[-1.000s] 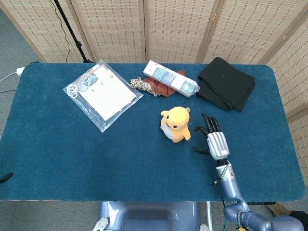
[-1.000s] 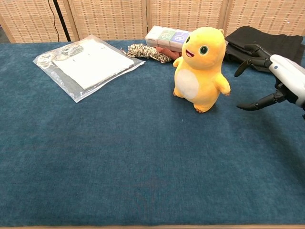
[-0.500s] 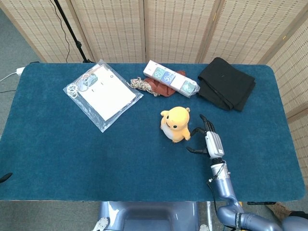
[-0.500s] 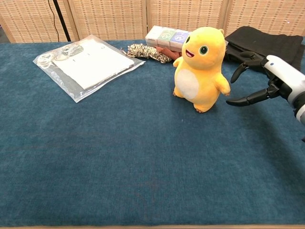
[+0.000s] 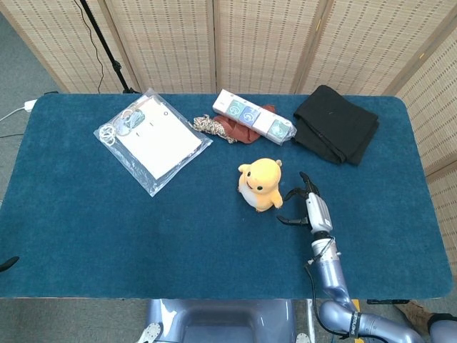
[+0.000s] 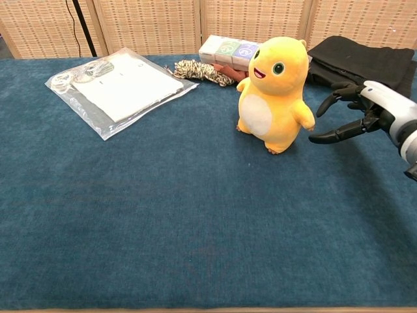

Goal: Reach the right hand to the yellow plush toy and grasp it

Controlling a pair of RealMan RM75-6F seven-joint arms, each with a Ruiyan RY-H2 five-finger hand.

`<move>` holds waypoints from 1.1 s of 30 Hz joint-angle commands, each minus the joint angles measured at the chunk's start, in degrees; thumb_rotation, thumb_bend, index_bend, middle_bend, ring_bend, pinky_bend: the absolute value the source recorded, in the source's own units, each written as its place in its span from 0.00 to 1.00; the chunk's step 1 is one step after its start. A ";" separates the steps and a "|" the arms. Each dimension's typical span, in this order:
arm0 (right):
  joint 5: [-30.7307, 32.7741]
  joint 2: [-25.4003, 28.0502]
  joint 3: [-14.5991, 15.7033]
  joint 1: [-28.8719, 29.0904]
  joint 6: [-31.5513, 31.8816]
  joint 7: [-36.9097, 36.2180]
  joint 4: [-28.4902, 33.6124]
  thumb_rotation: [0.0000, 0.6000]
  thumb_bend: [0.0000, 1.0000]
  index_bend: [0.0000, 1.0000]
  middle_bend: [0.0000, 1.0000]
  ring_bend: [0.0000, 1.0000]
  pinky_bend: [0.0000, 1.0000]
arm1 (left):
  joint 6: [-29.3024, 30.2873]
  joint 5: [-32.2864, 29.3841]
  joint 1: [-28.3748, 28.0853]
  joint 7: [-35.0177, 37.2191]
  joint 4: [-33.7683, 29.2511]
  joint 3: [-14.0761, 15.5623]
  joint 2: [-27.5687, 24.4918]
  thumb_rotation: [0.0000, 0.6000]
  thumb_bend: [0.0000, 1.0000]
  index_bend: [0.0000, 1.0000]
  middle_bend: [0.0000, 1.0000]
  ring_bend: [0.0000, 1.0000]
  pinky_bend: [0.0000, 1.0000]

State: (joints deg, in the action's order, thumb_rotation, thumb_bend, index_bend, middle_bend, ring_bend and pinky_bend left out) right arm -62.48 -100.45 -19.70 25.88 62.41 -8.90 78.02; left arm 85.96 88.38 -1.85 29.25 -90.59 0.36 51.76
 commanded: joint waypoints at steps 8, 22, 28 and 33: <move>3.63 -0.36 -2.03 0.90 -0.92 0.87 1.74 1.00 0.23 0.50 0.03 0.00 0.00 | 0.06 -0.28 0.15 0.56 0.20 -0.08 -0.13 1.00 0.00 0.00 0.00 0.00 0.00; 7.98 -0.66 -3.13 2.10 -1.72 3.17 2.83 1.00 0.36 0.54 0.06 0.00 0.00 | -0.02 -0.22 0.17 0.59 0.17 -0.07 -0.19 1.00 0.00 0.00 0.00 0.00 0.00; 10.05 -0.60 -3.51 2.43 -1.64 4.66 4.19 1.00 0.37 0.54 0.07 0.00 0.00 | -0.05 -0.37 0.19 0.76 0.23 -0.13 -0.26 1.00 0.00 0.00 0.00 0.00 0.00; 11.29 -0.49 -3.82 2.80 -1.73 5.50 4.55 1.00 0.44 0.56 0.08 0.00 0.00 | 0.00 -0.35 0.23 0.93 0.33 -0.15 -0.26 1.00 0.00 0.00 0.00 0.00 0.00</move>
State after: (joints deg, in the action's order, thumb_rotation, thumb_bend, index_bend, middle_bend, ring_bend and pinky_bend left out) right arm -51.39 -100.94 -23.42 28.58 60.72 -3.53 82.54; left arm 85.96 88.04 -1.63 30.19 -90.26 0.21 51.50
